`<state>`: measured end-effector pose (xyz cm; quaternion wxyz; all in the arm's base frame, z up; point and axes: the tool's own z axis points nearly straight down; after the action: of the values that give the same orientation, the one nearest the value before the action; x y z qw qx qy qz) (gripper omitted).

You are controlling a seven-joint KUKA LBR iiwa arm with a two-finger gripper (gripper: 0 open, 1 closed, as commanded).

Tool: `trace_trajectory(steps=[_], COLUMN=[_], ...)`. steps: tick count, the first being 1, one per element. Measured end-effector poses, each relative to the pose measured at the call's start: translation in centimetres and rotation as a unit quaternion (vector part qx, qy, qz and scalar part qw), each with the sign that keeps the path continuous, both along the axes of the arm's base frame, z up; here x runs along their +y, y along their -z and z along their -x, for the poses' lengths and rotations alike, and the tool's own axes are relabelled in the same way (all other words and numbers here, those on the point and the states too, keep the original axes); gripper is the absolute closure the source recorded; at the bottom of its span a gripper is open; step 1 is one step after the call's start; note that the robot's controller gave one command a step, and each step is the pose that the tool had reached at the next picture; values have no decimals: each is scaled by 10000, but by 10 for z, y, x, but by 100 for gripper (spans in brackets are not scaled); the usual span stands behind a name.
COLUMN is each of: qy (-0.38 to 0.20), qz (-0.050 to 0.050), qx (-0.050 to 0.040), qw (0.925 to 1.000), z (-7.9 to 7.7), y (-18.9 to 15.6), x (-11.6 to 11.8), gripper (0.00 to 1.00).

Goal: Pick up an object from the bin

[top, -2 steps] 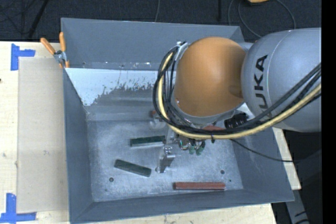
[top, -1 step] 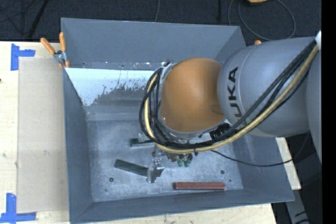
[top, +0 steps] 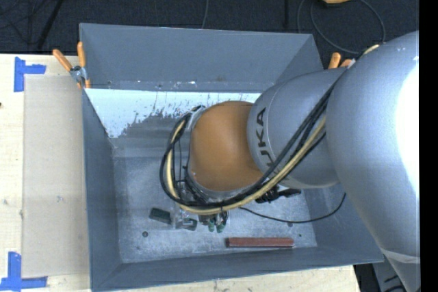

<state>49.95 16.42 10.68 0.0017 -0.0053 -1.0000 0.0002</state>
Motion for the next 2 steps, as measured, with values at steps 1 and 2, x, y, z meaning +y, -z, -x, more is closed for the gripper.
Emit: trace_trajectory(steps=[1,2], qy=[10,12], qz=[0,0], qx=[0,0], qw=[10000,10000], z=[0,0], y=[0,0], x=[0,0], gripper=[0,0])
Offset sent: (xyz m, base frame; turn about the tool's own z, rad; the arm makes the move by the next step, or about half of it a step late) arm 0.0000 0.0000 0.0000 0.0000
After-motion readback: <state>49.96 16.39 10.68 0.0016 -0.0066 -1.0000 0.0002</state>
